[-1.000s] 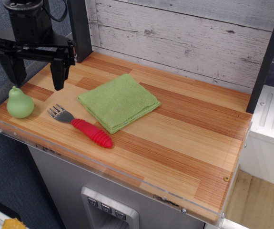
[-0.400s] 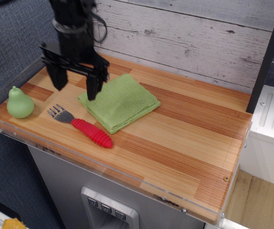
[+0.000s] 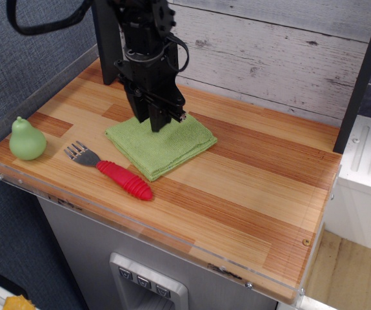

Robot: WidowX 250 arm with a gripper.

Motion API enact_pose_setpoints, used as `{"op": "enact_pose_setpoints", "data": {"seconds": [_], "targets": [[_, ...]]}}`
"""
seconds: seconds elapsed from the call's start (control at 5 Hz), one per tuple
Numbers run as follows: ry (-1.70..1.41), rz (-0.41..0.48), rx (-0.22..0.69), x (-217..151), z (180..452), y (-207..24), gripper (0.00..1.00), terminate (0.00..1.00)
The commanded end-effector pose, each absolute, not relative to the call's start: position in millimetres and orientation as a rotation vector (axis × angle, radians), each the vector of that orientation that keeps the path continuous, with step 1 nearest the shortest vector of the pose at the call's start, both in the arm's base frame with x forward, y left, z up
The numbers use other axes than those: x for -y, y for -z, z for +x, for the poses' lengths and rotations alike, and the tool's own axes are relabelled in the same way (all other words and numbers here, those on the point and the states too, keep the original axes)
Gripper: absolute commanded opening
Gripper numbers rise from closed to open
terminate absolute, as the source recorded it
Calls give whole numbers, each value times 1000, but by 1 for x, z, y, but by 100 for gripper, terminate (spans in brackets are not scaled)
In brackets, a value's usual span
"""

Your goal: Move green cloth to bottom right of red fork

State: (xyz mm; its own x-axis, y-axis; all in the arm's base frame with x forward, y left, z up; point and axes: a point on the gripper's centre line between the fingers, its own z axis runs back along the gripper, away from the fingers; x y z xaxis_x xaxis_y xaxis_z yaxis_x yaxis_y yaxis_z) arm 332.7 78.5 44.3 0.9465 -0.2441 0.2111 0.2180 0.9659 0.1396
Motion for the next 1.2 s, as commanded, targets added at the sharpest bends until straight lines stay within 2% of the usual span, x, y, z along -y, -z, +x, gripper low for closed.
{"op": "enact_pose_setpoints", "data": {"seconds": [0.0,0.2,0.6,0.8,1.0], "targets": [[312,73,252,-75,349,-42,0,0],[299,53,214,-76,355,-29,0,0],[120,69,130,-69,358,-19,0,0],[26,41,99,-59,360,-17,0,0],[-39,59,102,-39,361,-18,0,0]]}}
